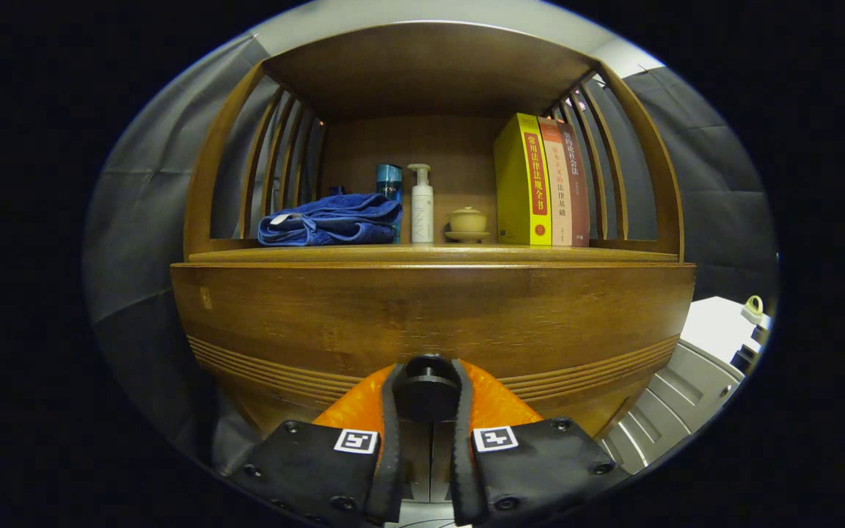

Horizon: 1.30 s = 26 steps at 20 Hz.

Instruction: Pull open the drawer, take out the items inside it, and place them on the countertop above the cabinet.

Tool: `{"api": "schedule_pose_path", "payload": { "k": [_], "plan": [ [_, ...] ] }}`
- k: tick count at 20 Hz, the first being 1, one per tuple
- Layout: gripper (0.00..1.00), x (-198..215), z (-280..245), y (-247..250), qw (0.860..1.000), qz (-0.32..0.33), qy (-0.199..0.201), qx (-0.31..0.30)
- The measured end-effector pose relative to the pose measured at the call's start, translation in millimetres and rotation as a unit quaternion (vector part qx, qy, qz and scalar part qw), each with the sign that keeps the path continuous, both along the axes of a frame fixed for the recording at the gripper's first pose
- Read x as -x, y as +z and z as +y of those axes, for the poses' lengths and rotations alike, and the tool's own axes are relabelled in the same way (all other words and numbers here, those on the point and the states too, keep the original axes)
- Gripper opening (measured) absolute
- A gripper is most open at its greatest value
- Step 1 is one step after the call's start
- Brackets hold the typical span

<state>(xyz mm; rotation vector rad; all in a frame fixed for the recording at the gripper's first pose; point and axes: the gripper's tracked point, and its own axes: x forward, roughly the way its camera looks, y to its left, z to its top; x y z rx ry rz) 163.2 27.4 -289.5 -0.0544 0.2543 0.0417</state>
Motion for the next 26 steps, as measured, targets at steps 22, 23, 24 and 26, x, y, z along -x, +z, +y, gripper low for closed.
{"api": "schedule_pose_path", "payload": {
  "k": [22,23,24,26],
  "plan": [
    [0.34,144,-2,6,0.998,0.057,0.001,-0.026],
    [0.34,146,-2,7,0.998,0.058,0.002,-0.027],
    [0.34,148,-2,8,0.998,0.056,0.002,-0.027],
    [0.33,147,-2,7,0.998,0.056,0.003,-0.025]
  ]
}}
